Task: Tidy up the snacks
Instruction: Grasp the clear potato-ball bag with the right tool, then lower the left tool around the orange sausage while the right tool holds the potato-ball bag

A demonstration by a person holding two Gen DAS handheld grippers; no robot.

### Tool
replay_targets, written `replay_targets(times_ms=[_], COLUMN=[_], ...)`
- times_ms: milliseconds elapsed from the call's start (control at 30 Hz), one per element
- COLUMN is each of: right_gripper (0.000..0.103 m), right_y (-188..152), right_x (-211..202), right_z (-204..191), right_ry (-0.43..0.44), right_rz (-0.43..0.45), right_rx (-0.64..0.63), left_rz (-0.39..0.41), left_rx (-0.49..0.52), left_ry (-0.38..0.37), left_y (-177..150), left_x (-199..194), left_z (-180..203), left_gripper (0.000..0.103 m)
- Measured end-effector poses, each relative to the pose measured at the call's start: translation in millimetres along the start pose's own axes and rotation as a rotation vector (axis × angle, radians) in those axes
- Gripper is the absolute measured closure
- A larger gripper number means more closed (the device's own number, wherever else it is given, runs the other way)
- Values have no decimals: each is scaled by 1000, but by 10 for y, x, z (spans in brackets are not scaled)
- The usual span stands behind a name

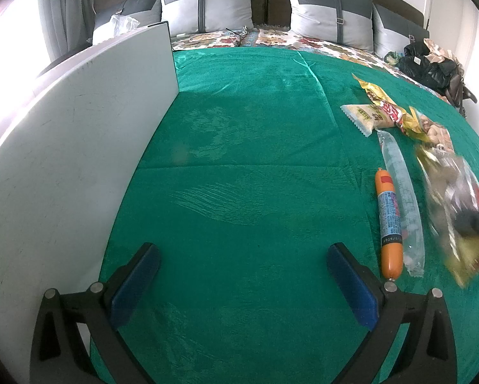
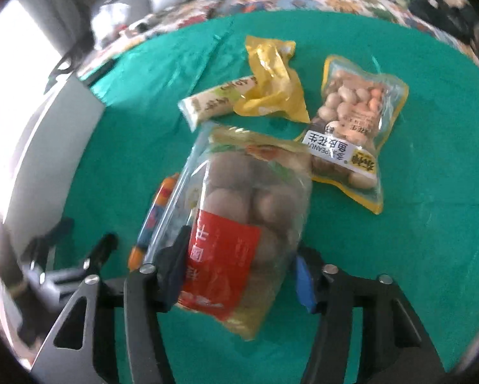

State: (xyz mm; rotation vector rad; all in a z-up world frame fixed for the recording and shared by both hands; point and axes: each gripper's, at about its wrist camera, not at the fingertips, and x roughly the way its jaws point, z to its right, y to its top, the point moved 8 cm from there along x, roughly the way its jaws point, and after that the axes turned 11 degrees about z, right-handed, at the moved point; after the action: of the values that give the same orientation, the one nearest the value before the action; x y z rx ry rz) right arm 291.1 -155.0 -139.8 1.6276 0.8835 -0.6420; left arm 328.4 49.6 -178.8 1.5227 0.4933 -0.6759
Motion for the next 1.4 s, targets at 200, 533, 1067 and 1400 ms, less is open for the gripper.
replay_targets(times_ms=[200,533,1067,1400], right_gripper=[53,33,10,9], right_y=[-266,-703,-691,-692], right_x=[-628,-1028,-857,-861], right_z=[257,1003,1284,1268], right_ry=[-25,-200,-45,-50], right_rz=[80,259,319,316], right_rx=[-130,-136,78,72], left_rz=[0,0,-1,-114], left_rx=[0,0,1,-16], left_ry=[-1,-2,-3,-29], left_y=[0,0,1,-43], left_x=[0,1,0,-58], left_z=[-2,-1,-4,10], left_gripper=[0,0,0,2])
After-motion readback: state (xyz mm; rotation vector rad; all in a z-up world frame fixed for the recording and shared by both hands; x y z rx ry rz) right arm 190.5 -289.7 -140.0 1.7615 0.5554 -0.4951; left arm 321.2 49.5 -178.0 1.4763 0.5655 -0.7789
